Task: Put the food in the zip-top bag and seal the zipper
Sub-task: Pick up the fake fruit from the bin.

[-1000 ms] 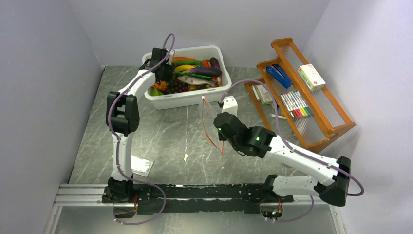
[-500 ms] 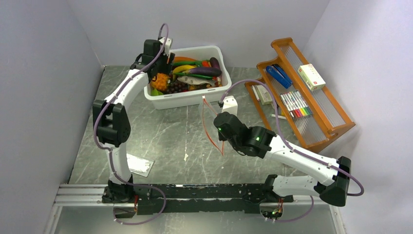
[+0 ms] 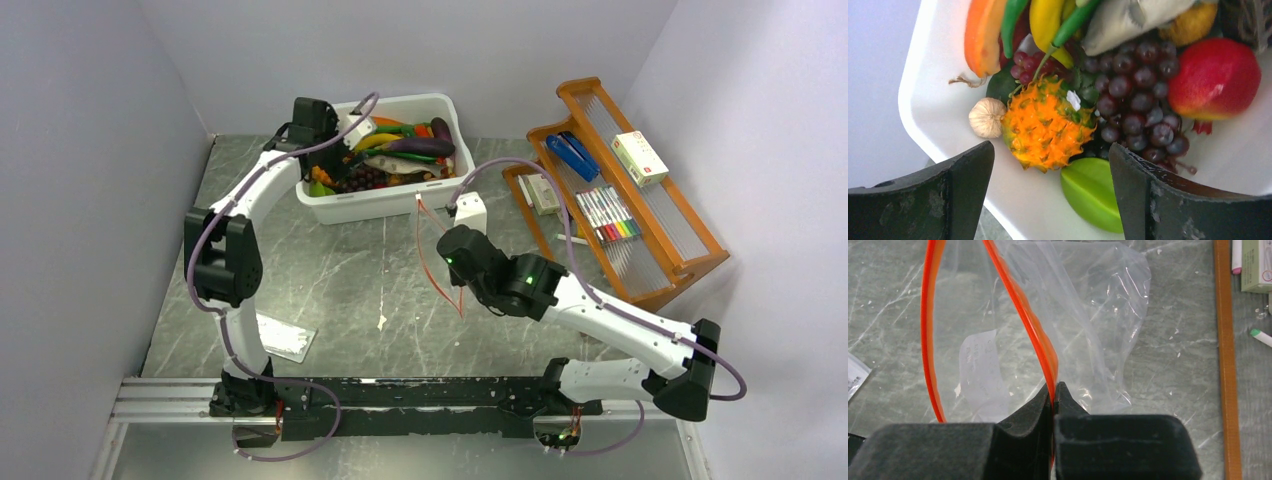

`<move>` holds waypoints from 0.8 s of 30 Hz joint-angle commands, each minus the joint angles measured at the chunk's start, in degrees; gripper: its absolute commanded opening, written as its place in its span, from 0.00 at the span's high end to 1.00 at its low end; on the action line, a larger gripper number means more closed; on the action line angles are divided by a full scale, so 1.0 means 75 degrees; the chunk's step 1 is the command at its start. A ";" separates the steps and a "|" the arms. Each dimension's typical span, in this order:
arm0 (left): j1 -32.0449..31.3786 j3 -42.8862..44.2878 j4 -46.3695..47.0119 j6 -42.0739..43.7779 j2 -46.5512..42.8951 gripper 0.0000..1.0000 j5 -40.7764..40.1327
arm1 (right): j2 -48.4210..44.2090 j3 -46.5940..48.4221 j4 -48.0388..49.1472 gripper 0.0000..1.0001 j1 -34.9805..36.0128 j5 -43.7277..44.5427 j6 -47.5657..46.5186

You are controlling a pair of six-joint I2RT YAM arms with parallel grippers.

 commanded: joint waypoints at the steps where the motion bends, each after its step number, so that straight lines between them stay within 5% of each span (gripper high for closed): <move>1: 0.0290 0.0244 -0.0697 0.1886 -0.0107 0.16 0.0795 | 0.0139 0.0461 -0.0305 1.00 -0.0022 0.0219 -0.0102; 6: 0.0382 0.1048 -0.1655 0.2454 0.0594 0.12 0.0768 | 0.0410 0.0677 -0.0710 1.00 -0.0030 0.0284 0.0012; 15: 0.0540 0.1047 -0.1448 0.3096 0.1321 0.08 0.0915 | 0.1150 0.1057 -0.0851 1.00 -0.0031 0.0425 0.0069; 24: 0.0600 0.0346 0.0664 0.3575 0.1783 0.05 -0.0228 | 0.1432 0.1069 -0.0459 1.00 -0.0025 0.0068 0.0104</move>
